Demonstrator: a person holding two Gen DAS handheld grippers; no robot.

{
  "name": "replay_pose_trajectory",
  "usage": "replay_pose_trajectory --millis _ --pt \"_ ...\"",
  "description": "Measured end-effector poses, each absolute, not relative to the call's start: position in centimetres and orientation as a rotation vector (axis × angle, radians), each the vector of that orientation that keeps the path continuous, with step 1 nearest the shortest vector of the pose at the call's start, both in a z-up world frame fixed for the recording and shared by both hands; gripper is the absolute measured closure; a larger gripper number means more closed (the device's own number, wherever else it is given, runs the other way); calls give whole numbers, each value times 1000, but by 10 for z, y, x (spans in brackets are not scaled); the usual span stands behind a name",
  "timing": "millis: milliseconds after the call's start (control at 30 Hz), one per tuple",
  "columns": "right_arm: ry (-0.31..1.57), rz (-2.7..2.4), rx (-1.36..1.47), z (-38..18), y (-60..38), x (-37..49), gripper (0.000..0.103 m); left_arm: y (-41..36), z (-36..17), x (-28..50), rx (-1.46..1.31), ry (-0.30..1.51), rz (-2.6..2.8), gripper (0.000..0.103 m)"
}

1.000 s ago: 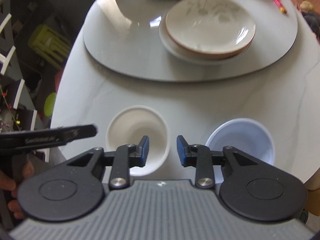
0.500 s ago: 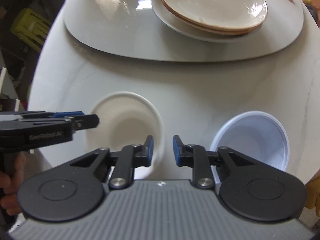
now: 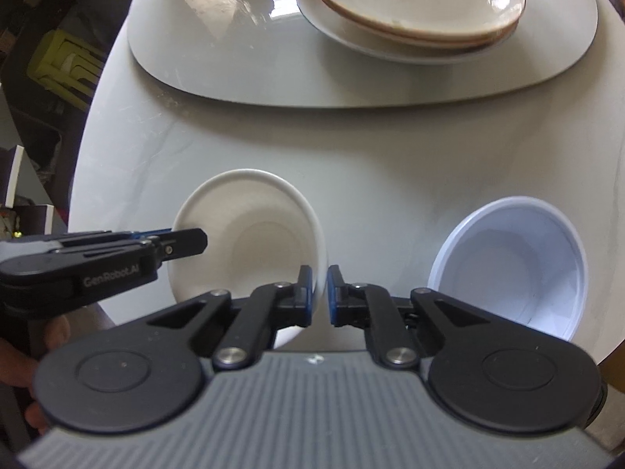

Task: Organize plates and bowls
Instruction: 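Close both grippers on the rim of the white ceramic bowl, then lift the ceramic bowl and lower it into the nested plastic bowls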

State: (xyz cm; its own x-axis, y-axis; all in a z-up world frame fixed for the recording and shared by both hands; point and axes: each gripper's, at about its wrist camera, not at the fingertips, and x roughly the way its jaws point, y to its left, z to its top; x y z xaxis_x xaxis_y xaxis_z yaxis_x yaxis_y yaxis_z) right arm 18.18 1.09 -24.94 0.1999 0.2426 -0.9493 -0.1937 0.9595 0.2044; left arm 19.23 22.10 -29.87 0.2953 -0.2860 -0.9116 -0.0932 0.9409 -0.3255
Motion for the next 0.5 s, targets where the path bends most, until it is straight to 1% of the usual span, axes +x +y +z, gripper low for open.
replay_pose_trajectory --millis 167,333,500 --pt "1331 332 58 -236 -3 180 92 224 -276 191 -364 1264 -144 96" --pt "1294 376 92 -204 -16 177 92 225 -242 192 -343 1227 -173 96" --pt "1245 406 89 -176 -24 177 92 210 -217 196 -327 1210 -187 96"
